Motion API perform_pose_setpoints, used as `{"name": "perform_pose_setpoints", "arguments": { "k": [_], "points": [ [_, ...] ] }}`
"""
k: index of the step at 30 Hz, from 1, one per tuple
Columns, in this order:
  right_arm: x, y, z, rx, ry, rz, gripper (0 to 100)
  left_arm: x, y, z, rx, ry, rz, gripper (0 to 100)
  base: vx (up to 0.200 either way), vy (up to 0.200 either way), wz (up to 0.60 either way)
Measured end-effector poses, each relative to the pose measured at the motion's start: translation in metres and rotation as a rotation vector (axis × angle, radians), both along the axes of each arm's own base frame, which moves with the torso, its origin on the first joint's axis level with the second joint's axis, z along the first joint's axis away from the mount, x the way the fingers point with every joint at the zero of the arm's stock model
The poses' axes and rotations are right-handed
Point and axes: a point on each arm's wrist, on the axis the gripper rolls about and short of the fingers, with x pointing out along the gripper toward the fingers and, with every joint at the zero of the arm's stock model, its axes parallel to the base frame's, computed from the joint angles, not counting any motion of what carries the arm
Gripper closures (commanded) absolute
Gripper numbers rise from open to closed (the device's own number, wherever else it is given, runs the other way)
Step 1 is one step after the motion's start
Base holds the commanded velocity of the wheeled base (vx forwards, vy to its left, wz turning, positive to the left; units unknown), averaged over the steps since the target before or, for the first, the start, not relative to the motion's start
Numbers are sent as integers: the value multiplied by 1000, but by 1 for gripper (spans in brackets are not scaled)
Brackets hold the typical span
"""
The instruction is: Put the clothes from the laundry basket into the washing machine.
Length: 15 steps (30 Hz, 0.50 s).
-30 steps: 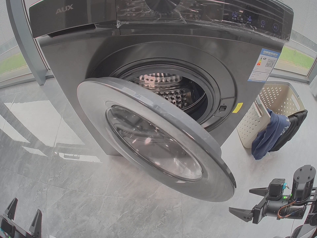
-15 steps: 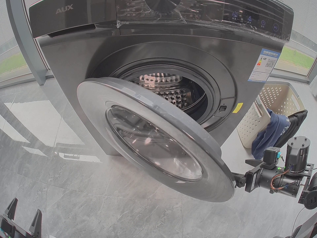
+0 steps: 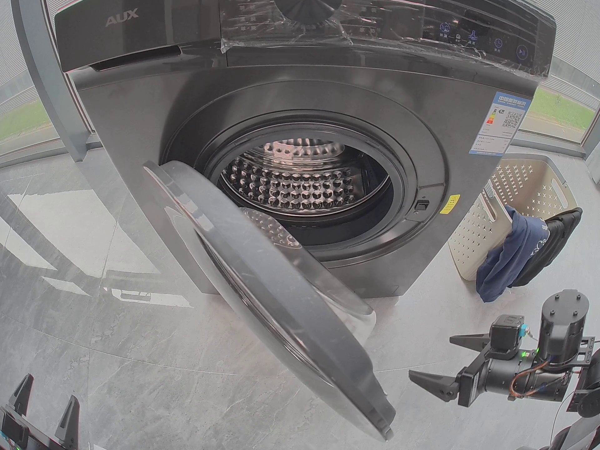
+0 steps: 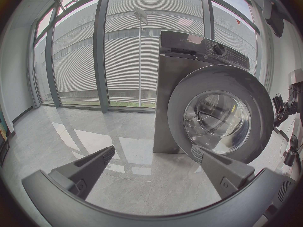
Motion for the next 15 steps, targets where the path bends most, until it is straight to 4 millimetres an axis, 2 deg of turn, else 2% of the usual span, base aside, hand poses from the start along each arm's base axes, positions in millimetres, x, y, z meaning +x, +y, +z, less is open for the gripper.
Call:
{"name": "perform_pose_setpoints", "arguments": {
  "k": [5, 15],
  "points": [
    [17, 1, 11, 25, -42, -65, 0, 0, 0, 0, 0, 0, 0, 0, 0, 0, 0],
    [70, 22, 20, 39, -78, -156, 0, 0, 0, 0, 0, 0, 0, 0, 0, 0, 0]
  ]
}}
